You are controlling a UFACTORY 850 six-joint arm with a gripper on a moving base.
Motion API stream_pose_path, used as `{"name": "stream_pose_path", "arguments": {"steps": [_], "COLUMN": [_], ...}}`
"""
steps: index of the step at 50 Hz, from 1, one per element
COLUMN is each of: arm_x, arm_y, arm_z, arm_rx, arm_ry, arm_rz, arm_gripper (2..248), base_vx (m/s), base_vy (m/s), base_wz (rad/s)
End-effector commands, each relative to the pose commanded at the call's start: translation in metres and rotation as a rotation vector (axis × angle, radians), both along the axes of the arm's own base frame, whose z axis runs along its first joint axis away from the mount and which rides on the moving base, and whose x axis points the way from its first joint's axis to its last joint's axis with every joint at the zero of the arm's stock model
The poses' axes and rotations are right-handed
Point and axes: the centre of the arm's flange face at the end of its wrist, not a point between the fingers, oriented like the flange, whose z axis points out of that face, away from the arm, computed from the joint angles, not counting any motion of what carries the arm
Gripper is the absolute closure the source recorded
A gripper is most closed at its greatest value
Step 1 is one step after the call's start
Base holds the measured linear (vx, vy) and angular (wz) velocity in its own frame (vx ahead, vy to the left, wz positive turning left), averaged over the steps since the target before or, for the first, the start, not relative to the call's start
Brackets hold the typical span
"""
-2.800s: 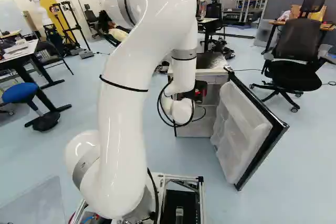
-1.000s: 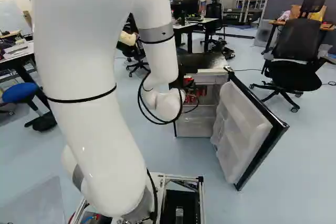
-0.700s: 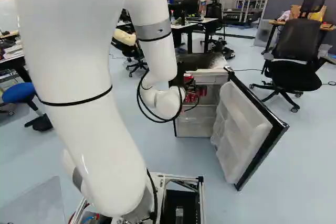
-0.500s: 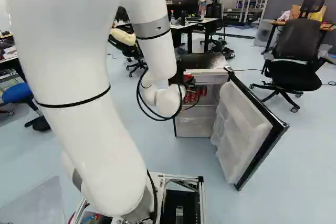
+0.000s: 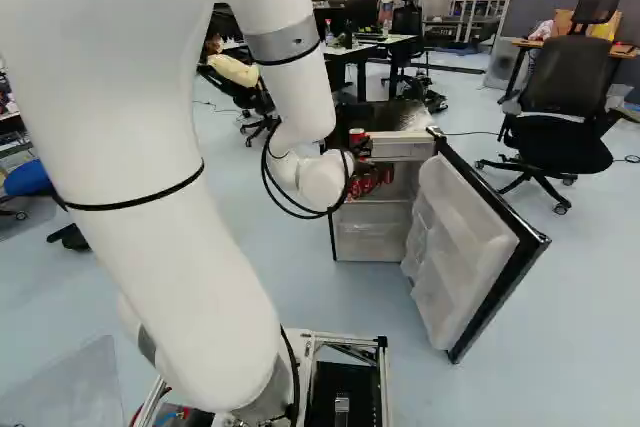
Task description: Grab a drink from the fridge
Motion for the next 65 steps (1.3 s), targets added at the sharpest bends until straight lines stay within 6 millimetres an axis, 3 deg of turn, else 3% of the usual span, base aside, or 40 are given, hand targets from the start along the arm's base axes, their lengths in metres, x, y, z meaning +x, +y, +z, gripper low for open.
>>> {"name": "stream_pose_path", "arguments": {"steps": [65], "arm_x": [0.082], "arm_y": [-0.022], "arm_z": [0.05], "arm_rx": [-0.052], "arm_ry": [-0.014], "arm_rz": [0.019], "arm_gripper": [155], "base_vx": [0.0], "base_vy": [0.0], "base_wz": [0.0]}}
